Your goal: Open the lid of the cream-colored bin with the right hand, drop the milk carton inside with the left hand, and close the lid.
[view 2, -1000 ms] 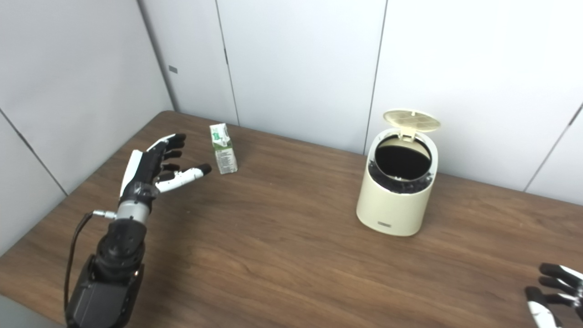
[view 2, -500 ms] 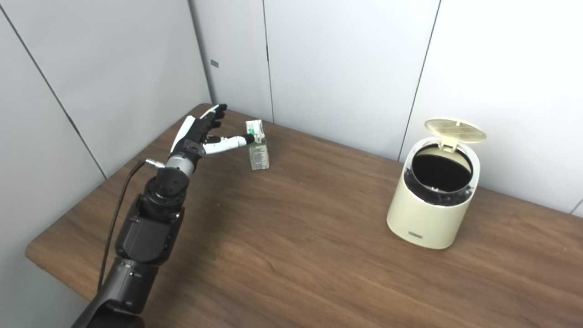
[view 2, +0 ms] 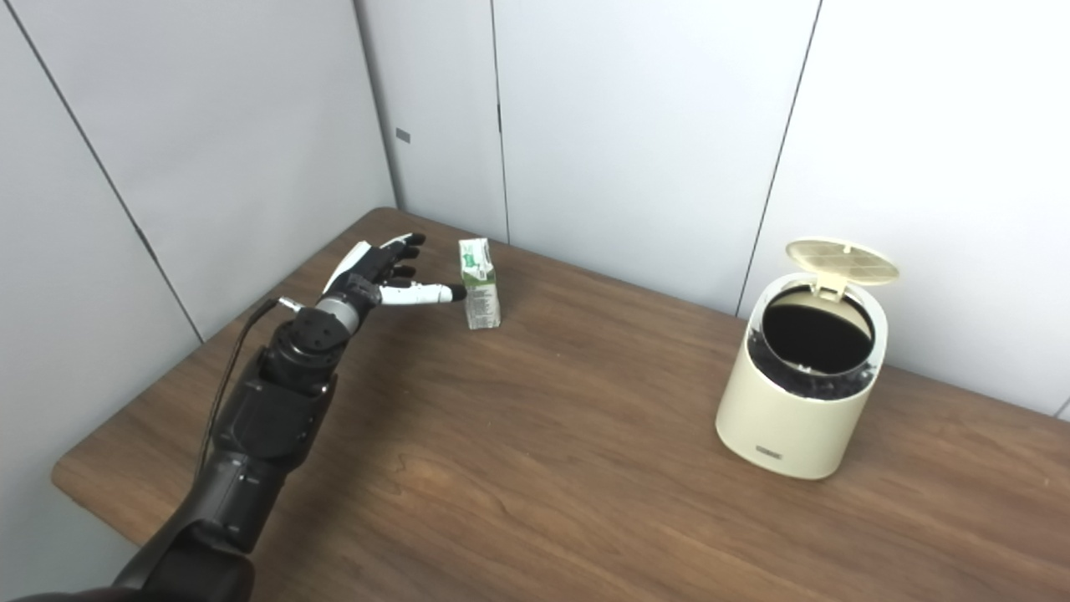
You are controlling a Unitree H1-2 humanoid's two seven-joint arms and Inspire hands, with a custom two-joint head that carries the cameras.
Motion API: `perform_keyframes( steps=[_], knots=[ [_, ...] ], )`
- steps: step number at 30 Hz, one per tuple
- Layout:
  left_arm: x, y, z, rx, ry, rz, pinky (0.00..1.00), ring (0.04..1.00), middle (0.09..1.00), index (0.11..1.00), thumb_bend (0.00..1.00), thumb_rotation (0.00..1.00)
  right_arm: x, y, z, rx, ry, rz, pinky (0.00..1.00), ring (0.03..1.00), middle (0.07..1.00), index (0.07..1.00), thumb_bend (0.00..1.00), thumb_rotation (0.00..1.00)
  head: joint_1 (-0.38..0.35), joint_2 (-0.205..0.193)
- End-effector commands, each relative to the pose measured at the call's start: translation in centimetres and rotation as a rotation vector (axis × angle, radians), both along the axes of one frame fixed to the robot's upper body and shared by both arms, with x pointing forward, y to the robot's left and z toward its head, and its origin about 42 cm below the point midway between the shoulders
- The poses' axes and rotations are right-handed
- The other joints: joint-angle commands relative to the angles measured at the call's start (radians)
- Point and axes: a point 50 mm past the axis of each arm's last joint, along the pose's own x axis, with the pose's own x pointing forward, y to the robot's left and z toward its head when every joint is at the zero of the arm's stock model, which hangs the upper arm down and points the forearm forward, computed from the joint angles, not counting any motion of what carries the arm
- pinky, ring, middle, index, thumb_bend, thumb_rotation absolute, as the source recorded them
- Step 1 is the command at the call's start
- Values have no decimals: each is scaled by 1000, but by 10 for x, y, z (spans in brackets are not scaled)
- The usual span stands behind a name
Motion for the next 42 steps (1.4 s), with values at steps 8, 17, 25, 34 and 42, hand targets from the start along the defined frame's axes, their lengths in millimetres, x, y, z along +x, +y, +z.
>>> perform_keyframes(
  steps=[8,17,25,34,42],
  knots=[
    [13,11,29,105,-68,30,735,863,909,962,1000,290,-5,4,-17,-16,34,-11,448,601,640,597,367,548,-16,-9],
    [19,-1,32,62,-95,4,832,905,939,958,1000,208,-8,5,-14,-29,40,-10,411,579,637,593,424,636,-37,-9],
    [30,-7,32,41,-113,-89,885,952,980,984,1000,226,-10,6,-16,-23,47,-13,419,582,621,582,442,649,-51,-13],
    [44,-15,29,92,-89,-141,857,924,949,965,1000,328,-10,5,-20,-57,54,-13,392,572,628,586,468,685,-74,-18],
    [50,-19,17,93,-90,-157,759,855,905,928,1000,331,-10,6,-21,-51,53,-5,389,567,620,578,527,725,-87,-22]
  ],
)
